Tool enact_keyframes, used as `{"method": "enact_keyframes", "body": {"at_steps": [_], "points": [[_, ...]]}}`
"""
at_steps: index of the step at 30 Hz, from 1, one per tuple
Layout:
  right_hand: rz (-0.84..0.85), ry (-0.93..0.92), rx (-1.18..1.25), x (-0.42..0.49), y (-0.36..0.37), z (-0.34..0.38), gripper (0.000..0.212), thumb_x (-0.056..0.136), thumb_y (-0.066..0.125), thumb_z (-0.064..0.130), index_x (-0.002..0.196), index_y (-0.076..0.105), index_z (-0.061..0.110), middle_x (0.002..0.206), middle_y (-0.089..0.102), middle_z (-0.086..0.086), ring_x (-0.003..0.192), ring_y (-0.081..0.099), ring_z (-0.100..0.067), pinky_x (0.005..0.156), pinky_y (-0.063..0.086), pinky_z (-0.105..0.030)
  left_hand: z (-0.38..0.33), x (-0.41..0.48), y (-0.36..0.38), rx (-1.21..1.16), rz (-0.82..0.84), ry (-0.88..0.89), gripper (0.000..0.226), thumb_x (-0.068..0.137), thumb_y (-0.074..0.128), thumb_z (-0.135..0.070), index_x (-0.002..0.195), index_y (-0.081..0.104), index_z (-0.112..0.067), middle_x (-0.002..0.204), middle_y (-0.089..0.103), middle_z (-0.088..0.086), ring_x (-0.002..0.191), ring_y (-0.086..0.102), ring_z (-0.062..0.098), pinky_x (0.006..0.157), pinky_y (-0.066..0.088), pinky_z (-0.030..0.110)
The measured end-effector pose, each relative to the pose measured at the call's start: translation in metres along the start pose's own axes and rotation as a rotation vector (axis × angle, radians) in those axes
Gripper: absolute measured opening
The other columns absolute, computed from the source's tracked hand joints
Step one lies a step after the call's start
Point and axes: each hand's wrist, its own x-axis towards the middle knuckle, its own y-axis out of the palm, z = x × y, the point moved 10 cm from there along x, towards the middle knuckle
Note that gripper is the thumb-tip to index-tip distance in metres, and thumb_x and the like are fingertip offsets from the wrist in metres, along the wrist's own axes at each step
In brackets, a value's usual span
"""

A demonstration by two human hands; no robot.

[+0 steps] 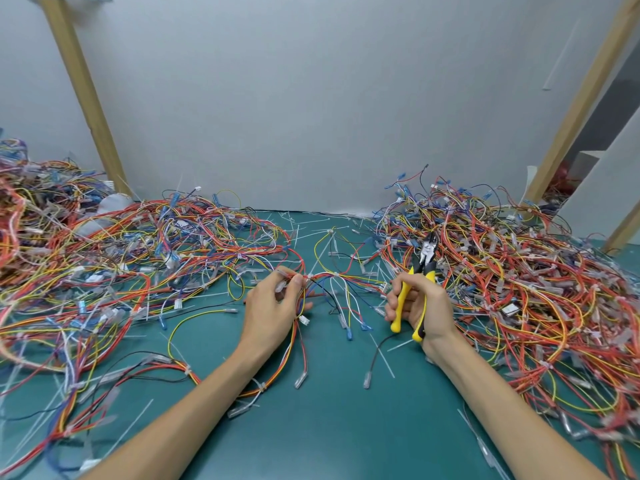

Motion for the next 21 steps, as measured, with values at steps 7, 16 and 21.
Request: {"method": "enact_keyframes", "body": {"at_steps": [7,16,21], "points": [[0.021,-0.006,-0.018,-0.002,0.003,0.001,0.029,0.088,0.053,0.022,0.063,0.056,0.008,0.058,0.05,-0.013,0.047,0.048,-0.025,0.051,0.044,-0.033,-0.012,-0.002,0.0,0.053,-0.004,0.122,0.016,0.096,0.059,-0.015,0.081,0.062,-0.017,0.072,0.066,0.001,0.073,0.069,0.019,0.061,0.058,0.021],[0.1,-0.012,-0.146,-0.007,0.015,0.004,0.028,0.07,0.06,0.028,0.087,0.057,0.005,0.075,0.058,-0.015,0.063,0.058,-0.027,0.067,0.049,-0.038,-0.018,-0.002,-0.006,0.183,-0.045,0.228,0.012,0.093,0.056,-0.03,0.085,0.063,-0.026,0.073,0.066,-0.005,0.074,0.067,0.021,0.067,0.06,0.045],[0.061,-0.291,-0.836,-0.012,0.021,0.035,0.029,0.073,0.059,0.037,0.094,0.044,0.026,0.077,0.047,0.005,0.068,0.043,-0.012,0.064,0.037,-0.036,-0.023,-0.004,-0.007,0.211,-0.042,0.249,0.01,0.092,0.055,-0.035,0.088,0.064,-0.031,0.073,0.066,-0.007,0.075,0.07,0.017,0.064,0.059,0.048]]}}
